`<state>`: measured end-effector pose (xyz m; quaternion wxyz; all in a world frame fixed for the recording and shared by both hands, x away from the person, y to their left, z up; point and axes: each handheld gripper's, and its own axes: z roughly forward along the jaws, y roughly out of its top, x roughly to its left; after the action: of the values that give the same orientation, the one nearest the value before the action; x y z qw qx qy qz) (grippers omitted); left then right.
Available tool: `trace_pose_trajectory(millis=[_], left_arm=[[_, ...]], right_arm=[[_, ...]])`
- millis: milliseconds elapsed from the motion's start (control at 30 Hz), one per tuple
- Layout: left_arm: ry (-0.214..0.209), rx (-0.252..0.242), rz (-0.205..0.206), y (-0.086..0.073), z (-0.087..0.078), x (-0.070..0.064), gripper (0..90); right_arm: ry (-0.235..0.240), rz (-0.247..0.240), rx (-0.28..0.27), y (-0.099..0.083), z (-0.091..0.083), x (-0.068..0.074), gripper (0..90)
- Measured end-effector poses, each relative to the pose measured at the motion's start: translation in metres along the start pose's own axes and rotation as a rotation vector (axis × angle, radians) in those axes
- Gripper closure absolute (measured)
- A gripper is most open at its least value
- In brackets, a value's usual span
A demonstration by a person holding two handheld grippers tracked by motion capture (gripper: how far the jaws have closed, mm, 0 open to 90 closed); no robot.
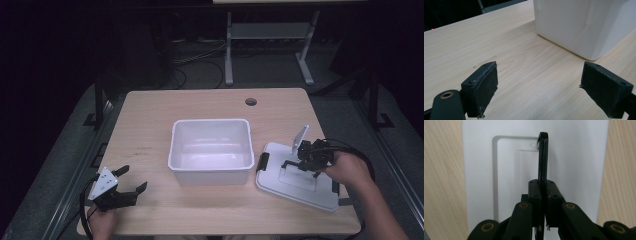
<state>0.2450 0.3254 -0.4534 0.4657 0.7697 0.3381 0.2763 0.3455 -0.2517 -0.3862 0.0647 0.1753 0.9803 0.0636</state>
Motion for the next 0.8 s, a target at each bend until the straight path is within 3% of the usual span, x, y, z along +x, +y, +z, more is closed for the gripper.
trace_pose_trajectory(millis=[800], left_arm=[[0.001,-0.001,-0.001,0.000,0.000,0.000,13.5]], right_arm=[[-0.010,-0.037,-0.015,-0.005,-0.023,0.003,84.6]])
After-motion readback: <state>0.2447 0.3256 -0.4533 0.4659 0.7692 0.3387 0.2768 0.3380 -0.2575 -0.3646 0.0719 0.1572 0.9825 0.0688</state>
